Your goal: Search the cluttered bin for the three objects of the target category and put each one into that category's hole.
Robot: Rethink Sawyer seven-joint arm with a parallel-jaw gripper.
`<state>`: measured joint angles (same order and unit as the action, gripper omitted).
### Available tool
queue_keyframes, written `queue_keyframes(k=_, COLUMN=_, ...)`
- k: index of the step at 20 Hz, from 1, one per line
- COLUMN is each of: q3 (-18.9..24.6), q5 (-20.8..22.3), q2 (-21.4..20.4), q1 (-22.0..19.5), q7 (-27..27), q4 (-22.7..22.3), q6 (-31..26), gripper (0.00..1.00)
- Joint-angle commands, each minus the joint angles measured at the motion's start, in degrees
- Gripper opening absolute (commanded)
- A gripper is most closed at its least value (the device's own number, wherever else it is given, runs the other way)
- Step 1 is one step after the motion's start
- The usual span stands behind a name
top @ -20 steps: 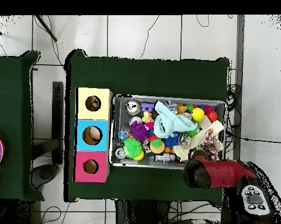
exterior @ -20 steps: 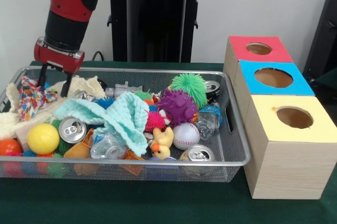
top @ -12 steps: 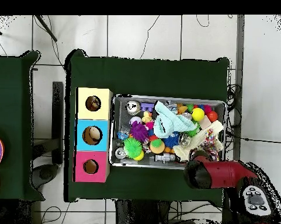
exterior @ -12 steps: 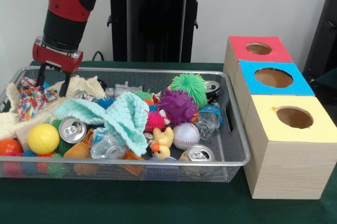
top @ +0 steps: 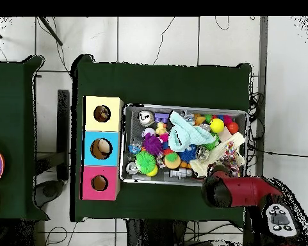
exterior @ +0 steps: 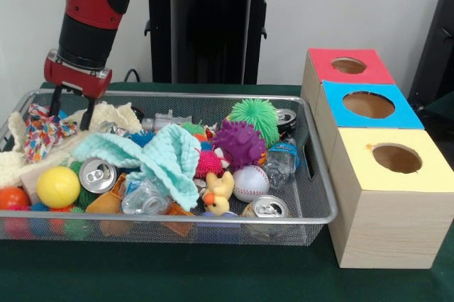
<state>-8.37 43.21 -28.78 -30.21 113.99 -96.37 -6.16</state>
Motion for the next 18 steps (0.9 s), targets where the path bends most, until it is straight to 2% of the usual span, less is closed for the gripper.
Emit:
queue_keyframes(k=1, q3=2.3, q5=0.2, q2=1.5, q1=0.2, q7=4.9, q4=2.8, q6=5.2, gripper=1.0)
queue_keyframes(k=2, q3=2.5, q5=0.5, q2=1.5, q1=-0.1, q7=4.8, q4=2.7, q6=5.9, gripper=1.0)
queue_keyframes(k=3, q3=2.8, q5=0.7, q2=1.4, q1=-0.3, q7=4.6, q4=2.6, q6=6.6, gripper=0.0)
queue_keyframes(k=14, q3=2.6, q5=1.0, q2=0.7, q1=-0.1, q7=3.0, q4=2.6, q6=4.4, gripper=0.0)
queue_keyframes(k=18, q3=3.3, q5=1.1, q2=0.5, q1=-0.7, q7=3.2, q4=2.4, q6=5.3, gripper=0.0)
